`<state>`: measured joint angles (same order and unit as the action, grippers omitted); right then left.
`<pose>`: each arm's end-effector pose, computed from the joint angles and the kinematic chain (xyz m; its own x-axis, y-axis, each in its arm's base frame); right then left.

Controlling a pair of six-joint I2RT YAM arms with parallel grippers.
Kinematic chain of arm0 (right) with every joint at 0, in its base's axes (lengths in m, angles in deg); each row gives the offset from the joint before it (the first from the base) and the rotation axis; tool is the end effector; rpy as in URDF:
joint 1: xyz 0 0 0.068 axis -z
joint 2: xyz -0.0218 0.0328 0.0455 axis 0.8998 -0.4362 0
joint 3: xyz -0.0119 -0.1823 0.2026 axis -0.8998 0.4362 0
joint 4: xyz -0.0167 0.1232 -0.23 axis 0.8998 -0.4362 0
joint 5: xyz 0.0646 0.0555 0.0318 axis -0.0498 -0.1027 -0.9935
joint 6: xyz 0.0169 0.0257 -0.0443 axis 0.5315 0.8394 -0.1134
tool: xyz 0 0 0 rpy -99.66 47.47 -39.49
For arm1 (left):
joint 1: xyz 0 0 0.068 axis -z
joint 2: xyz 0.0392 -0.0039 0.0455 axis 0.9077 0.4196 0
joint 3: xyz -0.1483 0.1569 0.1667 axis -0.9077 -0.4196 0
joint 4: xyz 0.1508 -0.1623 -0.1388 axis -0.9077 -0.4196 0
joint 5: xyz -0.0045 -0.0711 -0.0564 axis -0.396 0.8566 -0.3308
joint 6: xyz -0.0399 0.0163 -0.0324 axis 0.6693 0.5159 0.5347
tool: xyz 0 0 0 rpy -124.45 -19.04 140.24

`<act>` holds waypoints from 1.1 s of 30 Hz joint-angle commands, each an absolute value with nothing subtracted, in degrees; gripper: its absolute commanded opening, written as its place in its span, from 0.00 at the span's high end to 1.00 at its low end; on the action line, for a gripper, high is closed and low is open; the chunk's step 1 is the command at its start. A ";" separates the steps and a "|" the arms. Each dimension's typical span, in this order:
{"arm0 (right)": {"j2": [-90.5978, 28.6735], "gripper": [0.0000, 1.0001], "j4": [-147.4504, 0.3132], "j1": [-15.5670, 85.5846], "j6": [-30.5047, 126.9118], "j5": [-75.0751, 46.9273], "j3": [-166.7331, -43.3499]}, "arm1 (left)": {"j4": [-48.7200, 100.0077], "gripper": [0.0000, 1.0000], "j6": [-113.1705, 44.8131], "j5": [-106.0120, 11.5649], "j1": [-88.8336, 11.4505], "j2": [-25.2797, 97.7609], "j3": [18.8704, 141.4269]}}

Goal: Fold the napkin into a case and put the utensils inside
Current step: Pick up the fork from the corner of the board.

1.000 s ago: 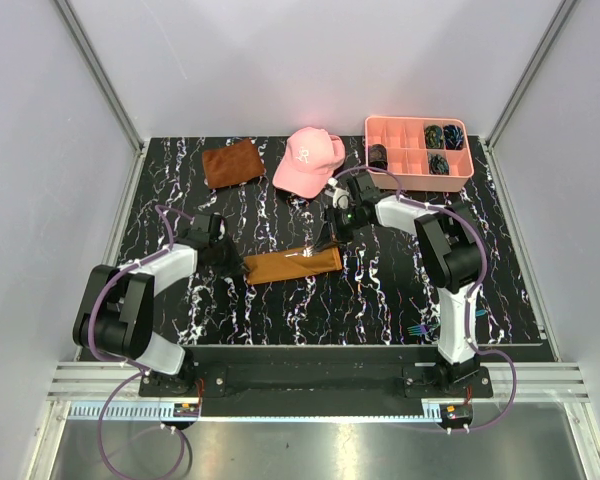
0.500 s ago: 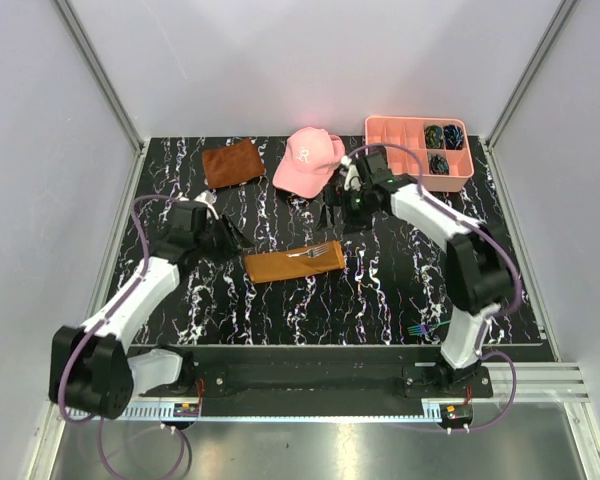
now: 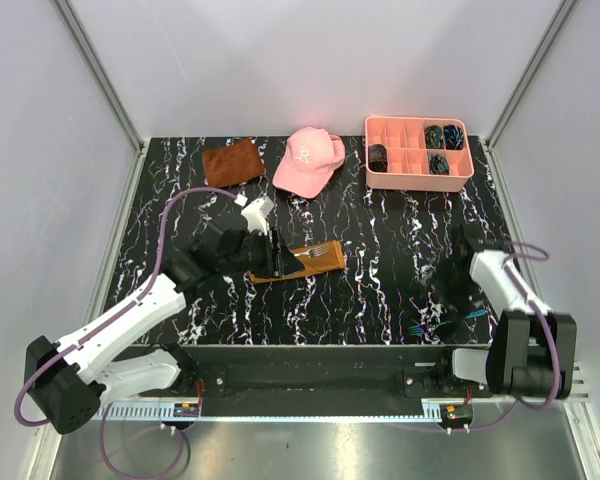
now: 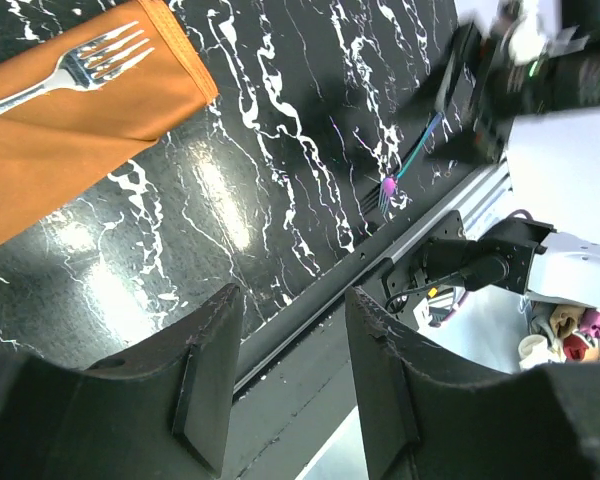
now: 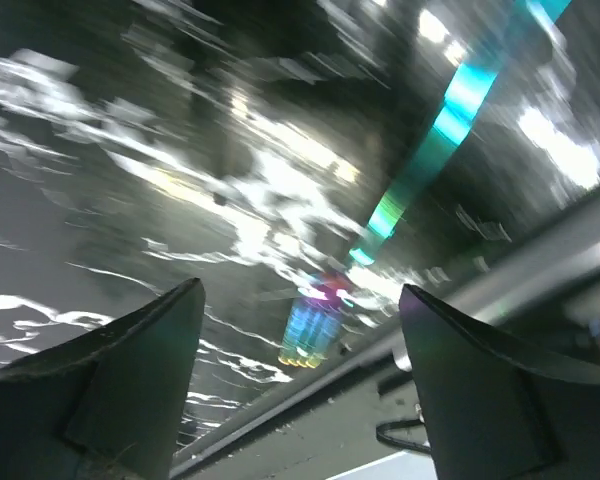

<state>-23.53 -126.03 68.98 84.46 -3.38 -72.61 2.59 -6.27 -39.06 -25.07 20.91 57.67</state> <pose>0.1989 -0.0188 0.1856 -0.6615 0.7405 -0.1188 0.7421 0.6692 0.0386 0.1712 -0.1575 0.3009 -0.8174 -0.1088 -0.5657 0.3667 0.6591 -0.6566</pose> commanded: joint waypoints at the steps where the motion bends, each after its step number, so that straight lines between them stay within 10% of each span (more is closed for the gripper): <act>1: -11.08 0.16 -130.63 68.18 101.30 3.84 -69.14 | 4.65 0.51 -7.87 -38.00 -24.76 18.67 57.02; 10: -14.73 0.07 -132.05 68.18 114.15 8.42 -67.12 | 3.33 0.52 -9.02 -38.34 -24.76 16.56 57.02; 33: -24.05 0.33 -125.11 68.18 120.94 11.60 -67.37 | 2.09 0.60 -7.00 -38.87 -24.94 20.77 61.50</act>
<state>-21.39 -127.58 68.41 119.95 11.26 -64.89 0.51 -8.09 -39.04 -24.88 20.62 57.34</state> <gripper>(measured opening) 0.667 0.406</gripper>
